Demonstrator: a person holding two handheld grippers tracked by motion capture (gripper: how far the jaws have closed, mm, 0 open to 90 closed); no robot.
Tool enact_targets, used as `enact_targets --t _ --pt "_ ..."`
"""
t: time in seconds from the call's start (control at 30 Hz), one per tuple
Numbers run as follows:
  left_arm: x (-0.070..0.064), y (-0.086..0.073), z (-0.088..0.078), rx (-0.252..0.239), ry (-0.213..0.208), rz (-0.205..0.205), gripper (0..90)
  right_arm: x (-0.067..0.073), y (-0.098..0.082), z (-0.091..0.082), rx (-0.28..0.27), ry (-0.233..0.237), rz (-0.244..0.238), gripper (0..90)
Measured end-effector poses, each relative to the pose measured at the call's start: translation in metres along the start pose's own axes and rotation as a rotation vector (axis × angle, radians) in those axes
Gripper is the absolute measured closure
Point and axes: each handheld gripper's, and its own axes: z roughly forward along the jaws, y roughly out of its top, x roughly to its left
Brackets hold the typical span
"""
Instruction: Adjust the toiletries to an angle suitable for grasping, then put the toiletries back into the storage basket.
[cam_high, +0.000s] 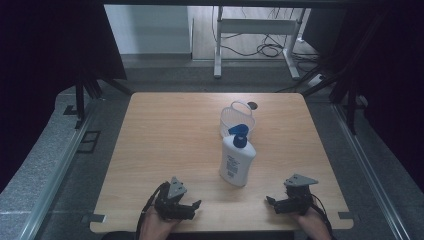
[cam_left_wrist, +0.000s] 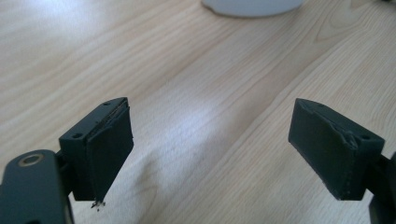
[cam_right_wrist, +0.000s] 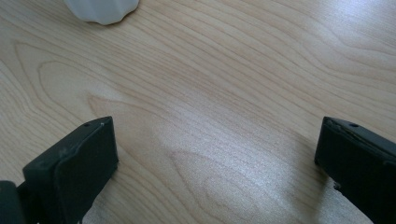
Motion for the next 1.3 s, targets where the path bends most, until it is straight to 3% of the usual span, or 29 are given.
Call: enact_targets --t 0.17,0.4,0.77,1.03,1.3 --pt "0.001 -0.006 0.004 0.037 0.005 -0.018 12.8 0.000 0.000 0.000 -0.001 -0.002 0.002 0.0" --pt "-0.001 -0.011 0.014 0.088 0.033 -0.003 12.3 0.000 0.000 0.000 0.000 -0.002 0.003 0.0" --pt "0.003 -0.013 0.015 0.061 0.044 0.000 11.7 0.000 0.000 0.000 -0.001 0.000 0.003 0.0" --pt "0.005 -0.016 0.014 0.046 0.024 0.020 11.9 0.000 0.001 -0.001 0.005 0.000 -0.008 0.1" --pt "0.005 -0.016 0.014 0.049 0.023 0.022 11.9 0.000 0.004 -0.007 -0.022 -0.005 -0.026 1.1"
